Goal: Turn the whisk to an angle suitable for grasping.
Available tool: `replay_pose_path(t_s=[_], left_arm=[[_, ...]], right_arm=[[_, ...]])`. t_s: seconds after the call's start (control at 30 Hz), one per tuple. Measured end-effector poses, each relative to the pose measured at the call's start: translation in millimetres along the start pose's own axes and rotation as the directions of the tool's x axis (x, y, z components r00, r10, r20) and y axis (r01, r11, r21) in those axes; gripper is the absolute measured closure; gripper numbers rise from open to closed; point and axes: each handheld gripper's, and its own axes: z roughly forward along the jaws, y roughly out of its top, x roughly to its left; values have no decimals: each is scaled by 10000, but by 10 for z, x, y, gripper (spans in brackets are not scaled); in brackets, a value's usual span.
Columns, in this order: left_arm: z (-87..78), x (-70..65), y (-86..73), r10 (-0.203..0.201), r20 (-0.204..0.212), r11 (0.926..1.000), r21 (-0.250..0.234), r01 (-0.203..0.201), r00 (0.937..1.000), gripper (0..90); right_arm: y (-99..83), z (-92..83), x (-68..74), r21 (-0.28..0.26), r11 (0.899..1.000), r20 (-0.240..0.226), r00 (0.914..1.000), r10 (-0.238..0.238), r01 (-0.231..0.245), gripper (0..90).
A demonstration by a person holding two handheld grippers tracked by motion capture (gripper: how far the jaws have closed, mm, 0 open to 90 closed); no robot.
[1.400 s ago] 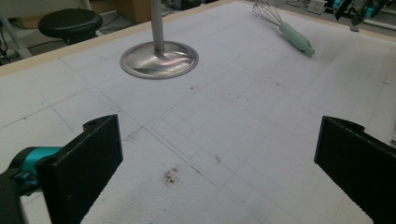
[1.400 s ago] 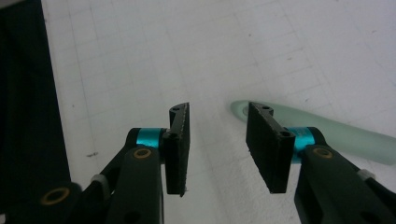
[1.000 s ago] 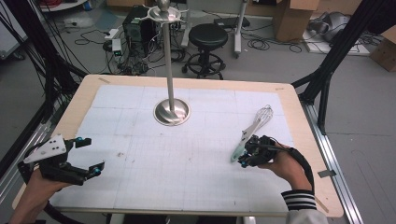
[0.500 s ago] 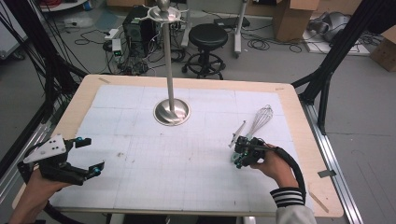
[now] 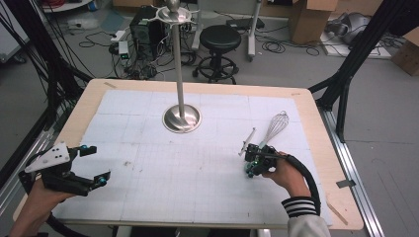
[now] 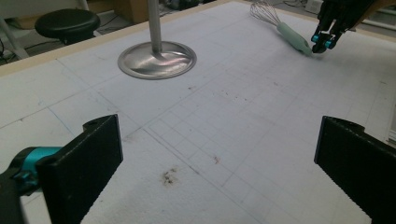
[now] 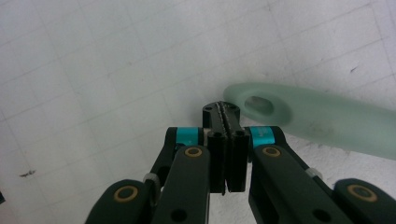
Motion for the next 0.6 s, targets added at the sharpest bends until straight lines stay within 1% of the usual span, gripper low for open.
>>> replay_pose_path(t_s=[0.3,0.5,0.57,0.6], left_arm=[[10,-8,-1,-1,48,10000,33,1,10000,17],[11,-8,0,-6,53,10000,40,6,10000,17],[11,-9,0,-9,63,10000,39,9,10000,17],[12,-10,0,0,62,10000,41,0,10000,17]], right_arm=[[61,6,-14,-15,10000,5,10000,-41,41,899],[94,9,-22,26,10000,10,10000,63,-63,898],[101,15,-28,0,10000,7,10000,-27,27,898],[108,12,-28,35,10000,18,10000,25,-25,898]])
